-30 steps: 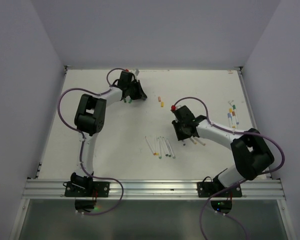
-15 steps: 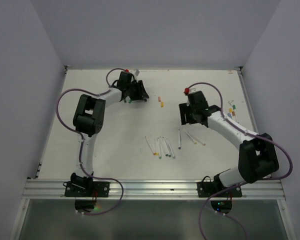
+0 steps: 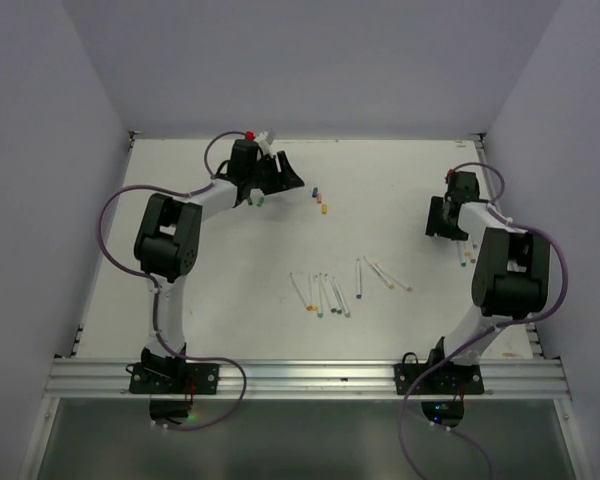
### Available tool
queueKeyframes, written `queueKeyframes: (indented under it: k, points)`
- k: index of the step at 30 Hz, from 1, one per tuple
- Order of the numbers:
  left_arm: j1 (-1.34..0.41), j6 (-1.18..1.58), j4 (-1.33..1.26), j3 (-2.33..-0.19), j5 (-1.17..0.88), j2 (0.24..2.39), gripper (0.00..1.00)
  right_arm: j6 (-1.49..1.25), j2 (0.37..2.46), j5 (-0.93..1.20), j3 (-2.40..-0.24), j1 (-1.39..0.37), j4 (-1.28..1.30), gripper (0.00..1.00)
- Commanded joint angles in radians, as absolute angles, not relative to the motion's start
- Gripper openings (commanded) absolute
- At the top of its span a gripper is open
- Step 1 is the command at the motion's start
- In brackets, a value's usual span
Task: Open the pen caps
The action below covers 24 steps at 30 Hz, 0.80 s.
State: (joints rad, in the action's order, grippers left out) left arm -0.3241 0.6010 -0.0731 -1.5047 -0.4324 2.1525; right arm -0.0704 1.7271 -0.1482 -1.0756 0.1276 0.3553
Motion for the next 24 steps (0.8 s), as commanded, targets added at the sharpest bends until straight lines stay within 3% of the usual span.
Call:
queueKeyframes:
  k: [1, 24]
  points:
    - [-0.337, 0.634, -0.193, -1.493, -0.494, 2.077, 0.62, -0.078, 1.738, -0.196, -1.085, 0.133, 0.313, 0.58]
    - [-0.341, 0.646, -0.262, -1.45, -0.535, 2.077, 0.62, -0.083, 1.625, -0.169, -0.983, 0.236, 0.238, 0.58]
